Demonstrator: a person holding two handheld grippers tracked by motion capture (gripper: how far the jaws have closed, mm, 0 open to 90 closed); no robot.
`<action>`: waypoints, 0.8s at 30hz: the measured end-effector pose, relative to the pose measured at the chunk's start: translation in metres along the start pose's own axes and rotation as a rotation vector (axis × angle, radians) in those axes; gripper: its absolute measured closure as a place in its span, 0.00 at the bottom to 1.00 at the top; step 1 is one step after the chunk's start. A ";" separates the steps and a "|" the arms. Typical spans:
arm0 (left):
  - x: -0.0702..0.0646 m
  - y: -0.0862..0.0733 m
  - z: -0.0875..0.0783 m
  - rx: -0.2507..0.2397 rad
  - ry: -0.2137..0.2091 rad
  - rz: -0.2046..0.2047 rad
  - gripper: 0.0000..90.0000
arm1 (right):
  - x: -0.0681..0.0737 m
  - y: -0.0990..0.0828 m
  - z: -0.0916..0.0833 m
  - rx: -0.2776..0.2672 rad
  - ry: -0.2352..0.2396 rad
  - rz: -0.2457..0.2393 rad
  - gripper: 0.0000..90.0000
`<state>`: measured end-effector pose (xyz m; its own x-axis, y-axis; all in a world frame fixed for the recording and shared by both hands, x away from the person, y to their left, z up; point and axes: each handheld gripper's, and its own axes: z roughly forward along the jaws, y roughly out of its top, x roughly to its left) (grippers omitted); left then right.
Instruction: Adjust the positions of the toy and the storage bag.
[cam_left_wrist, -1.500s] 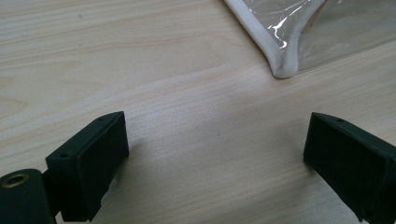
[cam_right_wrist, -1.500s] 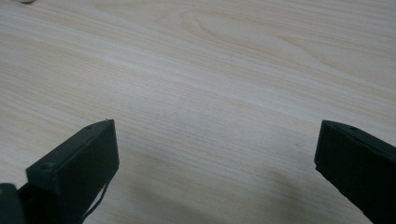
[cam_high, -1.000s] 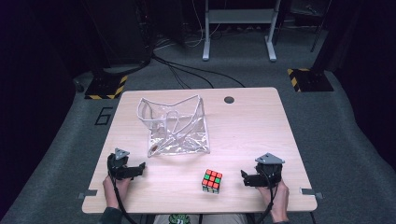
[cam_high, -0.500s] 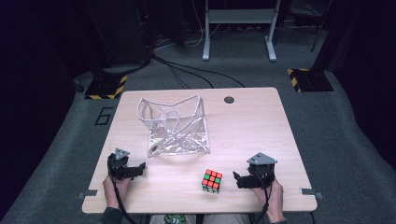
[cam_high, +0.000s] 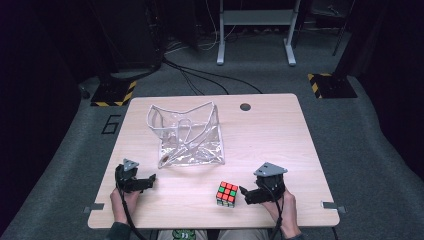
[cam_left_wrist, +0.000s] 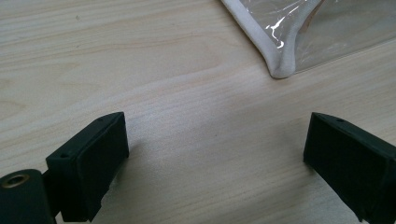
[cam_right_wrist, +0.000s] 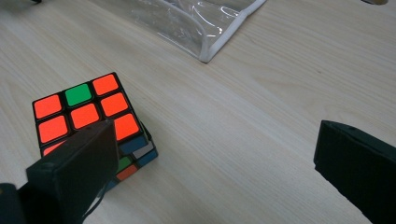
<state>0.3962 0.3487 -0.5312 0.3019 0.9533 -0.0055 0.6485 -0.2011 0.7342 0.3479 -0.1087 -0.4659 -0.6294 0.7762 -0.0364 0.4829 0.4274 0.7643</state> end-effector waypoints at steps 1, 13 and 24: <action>0.000 0.000 0.000 0.000 0.000 0.000 0.07 | 0.002 0.001 0.000 0.003 0.007 -0.004 0.00; 0.000 0.000 0.000 0.002 -0.002 0.003 0.07 | 0.027 0.010 0.013 0.036 0.113 -0.084 0.00; 0.000 0.000 0.000 0.003 -0.004 0.002 0.07 | 0.039 0.007 0.029 0.062 0.189 -0.102 0.00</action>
<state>0.3959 0.3485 -0.5311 0.3058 0.9521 -0.0066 0.6497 -0.2036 0.7324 0.3442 -0.0621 -0.4802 -0.7774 0.6288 0.0143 0.4434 0.5317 0.7216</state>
